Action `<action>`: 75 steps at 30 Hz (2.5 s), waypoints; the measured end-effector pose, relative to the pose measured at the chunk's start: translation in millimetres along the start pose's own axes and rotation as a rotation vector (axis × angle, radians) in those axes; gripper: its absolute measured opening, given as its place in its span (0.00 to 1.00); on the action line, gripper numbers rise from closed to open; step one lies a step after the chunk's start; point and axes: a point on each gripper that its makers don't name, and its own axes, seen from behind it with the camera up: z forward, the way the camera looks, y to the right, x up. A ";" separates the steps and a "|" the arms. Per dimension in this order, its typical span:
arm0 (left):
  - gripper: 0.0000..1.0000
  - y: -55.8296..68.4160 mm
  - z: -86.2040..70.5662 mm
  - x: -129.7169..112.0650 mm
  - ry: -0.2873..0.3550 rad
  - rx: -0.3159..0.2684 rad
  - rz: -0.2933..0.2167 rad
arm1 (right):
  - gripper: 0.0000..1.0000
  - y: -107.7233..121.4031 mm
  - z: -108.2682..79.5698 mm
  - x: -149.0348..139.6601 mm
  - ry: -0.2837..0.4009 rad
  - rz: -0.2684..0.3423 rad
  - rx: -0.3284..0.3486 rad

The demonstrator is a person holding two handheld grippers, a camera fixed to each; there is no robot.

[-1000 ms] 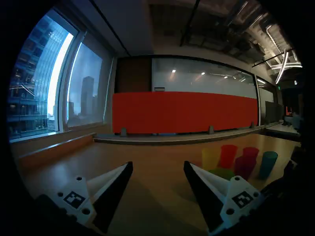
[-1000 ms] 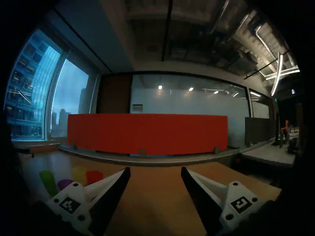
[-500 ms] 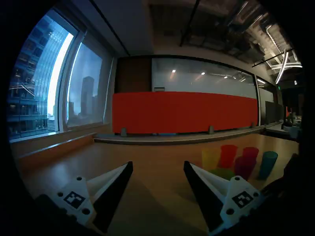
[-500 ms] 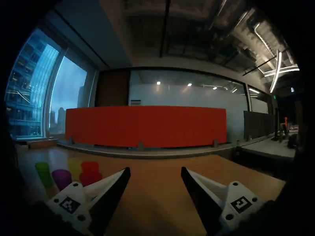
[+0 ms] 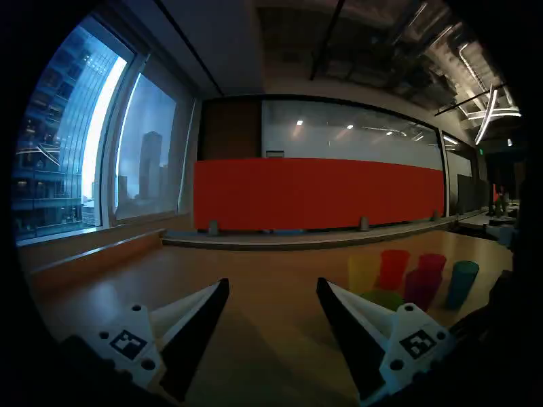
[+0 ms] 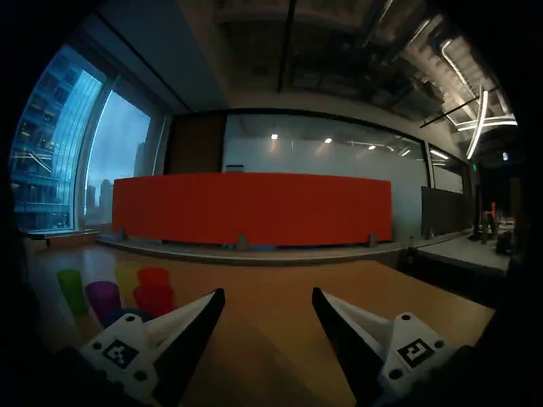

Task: Pour water

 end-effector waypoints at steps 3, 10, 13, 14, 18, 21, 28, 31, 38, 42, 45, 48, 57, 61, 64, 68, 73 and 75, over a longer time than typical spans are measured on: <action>0.96 -0.1 0.4 0.3 0.000 0.000 0.000 | 0.99 -0.1 0.5 -2.8 -0.009 0.008 0.001; 0.96 0.0 1.0 0.7 0.000 0.000 0.000 | 0.99 0.7 1.2 -5.2 -0.018 0.013 -0.003; 0.96 0.0 1.2 0.7 0.000 0.000 0.000 | 1.00 1.1 1.8 -4.9 -0.019 0.014 -0.003; 0.96 0.1 1.2 0.8 0.000 0.000 0.000 | 1.00 1.3 2.2 -4.9 -0.019 0.014 -0.003; 0.96 0.2 1.4 0.7 0.000 0.000 0.000 | 1.00 1.4 3.0 -5.0 -0.019 0.015 -0.001; 0.96 0.1 1.1 0.8 0.000 0.000 0.000 | 1.00 1.1 2.4 -4.9 -0.020 0.015 0.000; 0.96 0.6 0.4 0.1 0.000 0.000 0.000 | 1.00 -0.6 1.5 -4.9 -0.020 0.015 0.004; 0.96 0.8 0.4 0.2 0.000 0.000 0.000 | 1.00 -0.8 1.7 -5.2 -0.021 0.015 0.006; 0.96 0.6 0.7 0.6 0.000 0.000 0.000 | 1.00 -0.2 1.9 -5.7 -0.022 0.015 0.006; 0.96 0.4 1.0 0.6 0.000 0.000 0.000 | 1.00 -0.3 2.2 -5.5 -0.022 0.015 0.005; 0.96 0.5 0.9 0.6 0.000 0.000 0.000 | 1.00 -0.4 2.4 -5.7 -0.022 0.015 0.005; 0.96 0.7 0.8 0.7 0.000 0.000 0.000 | 1.00 -0.3 2.3 -5.7 -0.022 0.015 0.005; 0.96 0.8 0.5 0.1 0.000 0.000 0.000 | 1.00 0.0 1.7 -5.7 -0.022 0.015 0.005; 0.96 0.9 0.5 0.2 0.000 0.000 0.000 | 1.00 -0.4 1.6 -5.4 -0.022 0.015 0.005; 0.96 1.0 0.7 0.3 0.000 0.000 0.000 | 1.00 -0.3 1.6 -5.1 -0.022 0.015 0.005; 0.96 0.9 0.6 0.2 0.000 0.000 0.000 | 1.00 -0.3 1.4 -5.0 -0.022 0.015 0.005; 0.96 0.8 0.6 0.6 0.000 0.000 0.000 | 1.00 -0.7 1.6 -4.9 -0.022 0.015 0.005; 0.96 0.8 0.7 0.9 0.000 0.000 0.000 | 1.00 -0.8 1.8 -4.9 -0.022 0.015 0.005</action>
